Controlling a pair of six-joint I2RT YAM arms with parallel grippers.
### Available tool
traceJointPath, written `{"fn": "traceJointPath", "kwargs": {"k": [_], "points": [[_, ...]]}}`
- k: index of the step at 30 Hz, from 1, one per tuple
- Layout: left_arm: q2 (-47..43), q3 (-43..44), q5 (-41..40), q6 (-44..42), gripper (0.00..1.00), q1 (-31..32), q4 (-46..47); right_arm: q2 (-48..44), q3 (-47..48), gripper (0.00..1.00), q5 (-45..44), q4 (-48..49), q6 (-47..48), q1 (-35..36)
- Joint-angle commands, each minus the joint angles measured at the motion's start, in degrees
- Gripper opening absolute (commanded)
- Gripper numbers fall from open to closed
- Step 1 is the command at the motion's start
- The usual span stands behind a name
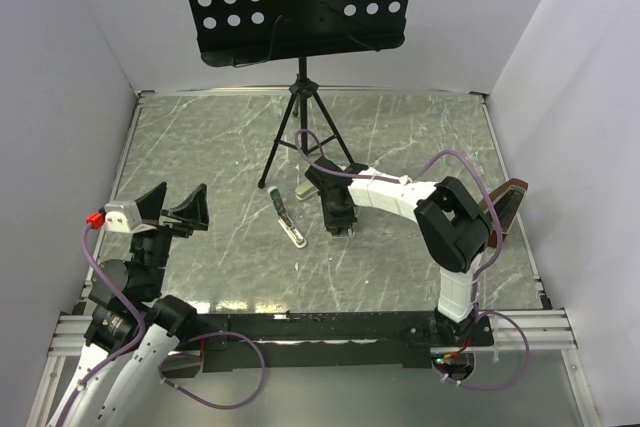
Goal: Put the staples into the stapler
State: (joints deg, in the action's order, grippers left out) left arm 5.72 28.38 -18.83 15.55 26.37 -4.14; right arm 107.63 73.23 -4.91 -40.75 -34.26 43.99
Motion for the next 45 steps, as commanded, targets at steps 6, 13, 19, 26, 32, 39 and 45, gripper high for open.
{"fn": "traceJointPath", "kwargs": {"k": [6,13,19,26,32,39,45], "points": [[-0.4,0.2,0.9,-0.8,1.00,0.3,1.5,2.9,1.5,0.29,-0.3,-0.3,0.3,-0.4],[-0.4,0.2,0.8,-0.9,0.99,0.4,1.4,3.5,1.2,0.29,-1.9,-1.1,0.5,-0.3],[-0.4,0.2,0.9,-0.9,1.00,0.4,1.3,1.4,0.9,0.21,-2.1,-1.7,0.9,-0.3],[-0.4,0.2,0.8,-0.8,0.99,0.4,1.3,-2.1,1.8,0.20,-2.9,-3.3,1.6,-0.2],[-0.4,0.2,0.9,-0.8,0.99,0.3,1.3,-4.5,1.7,0.19,-4.0,-4.3,2.5,-0.2],[-0.4,0.3,1.0,-0.8,1.00,0.4,1.3,-7.6,2.5,0.20,-4.5,-3.5,6.6,0.9],[-0.7,0.4,0.6,-0.7,0.99,0.4,1.1,-7.6,7.2,0.20,-3.9,-0.1,12.6,4.3]]}}
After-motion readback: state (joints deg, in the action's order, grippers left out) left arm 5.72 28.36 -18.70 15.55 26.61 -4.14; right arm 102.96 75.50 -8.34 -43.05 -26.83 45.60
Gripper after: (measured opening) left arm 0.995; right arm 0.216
